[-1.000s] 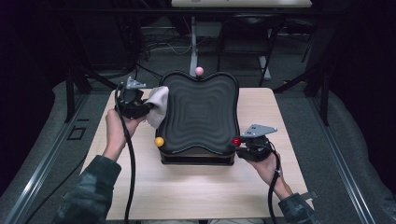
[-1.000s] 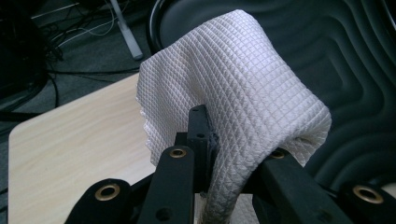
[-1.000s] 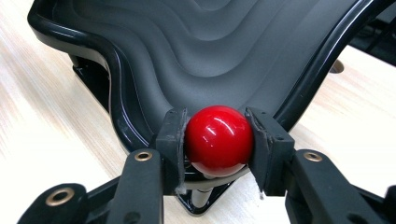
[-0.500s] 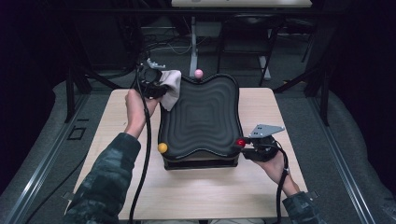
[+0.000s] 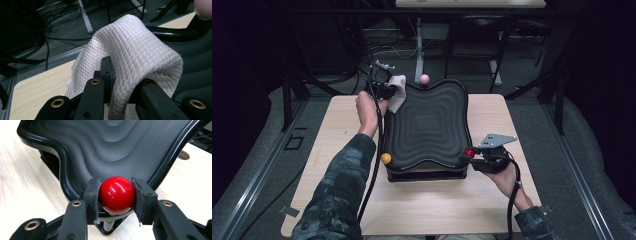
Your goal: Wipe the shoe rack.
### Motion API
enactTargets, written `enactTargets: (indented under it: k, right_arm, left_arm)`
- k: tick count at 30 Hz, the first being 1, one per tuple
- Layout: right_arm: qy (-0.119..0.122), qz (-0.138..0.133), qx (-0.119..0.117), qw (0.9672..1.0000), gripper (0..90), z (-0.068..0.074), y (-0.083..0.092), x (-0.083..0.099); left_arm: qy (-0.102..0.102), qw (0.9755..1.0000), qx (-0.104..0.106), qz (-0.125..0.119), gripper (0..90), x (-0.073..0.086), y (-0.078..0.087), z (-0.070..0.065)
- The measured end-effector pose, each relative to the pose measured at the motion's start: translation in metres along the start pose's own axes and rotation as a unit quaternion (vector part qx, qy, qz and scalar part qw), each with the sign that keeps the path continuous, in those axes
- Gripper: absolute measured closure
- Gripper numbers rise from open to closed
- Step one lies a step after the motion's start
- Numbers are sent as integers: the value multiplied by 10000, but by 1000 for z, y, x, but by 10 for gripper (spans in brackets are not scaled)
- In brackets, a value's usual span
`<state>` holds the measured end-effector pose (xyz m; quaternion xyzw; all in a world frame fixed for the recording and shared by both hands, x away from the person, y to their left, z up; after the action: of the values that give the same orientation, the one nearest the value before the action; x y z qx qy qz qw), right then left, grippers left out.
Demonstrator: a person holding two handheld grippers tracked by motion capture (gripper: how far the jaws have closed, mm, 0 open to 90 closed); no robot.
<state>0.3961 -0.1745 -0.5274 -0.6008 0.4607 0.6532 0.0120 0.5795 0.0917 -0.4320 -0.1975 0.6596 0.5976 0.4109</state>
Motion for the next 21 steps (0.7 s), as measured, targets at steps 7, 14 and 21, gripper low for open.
enactTargets:
  k: [7,14,21]
  right_arm:
    - [-18,-5,12,10000,599,0,0,0]
    - [-25,-8,-8,10000,598,1,0,0]
    - [-30,-4,3,10000,599,1,0,0]
  left_arm:
    - [67,9998,137,100,827,3,-2,1]
    - [-53,9997,178,187,840,13,1,-1]
    - [-212,9992,225,263,843,29,7,-8]
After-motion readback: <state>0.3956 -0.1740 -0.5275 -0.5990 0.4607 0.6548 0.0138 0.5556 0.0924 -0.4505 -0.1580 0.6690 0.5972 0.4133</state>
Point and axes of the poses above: each handheld gripper's, and its own axes: y roughly backward along the jaws, x roughly out of its underside, z roughly to its left, the point moved 9 cm from there along -y, roughly forward along the jaws, and after that the axes turned 7 degrees about y, right-handed, at the moved point
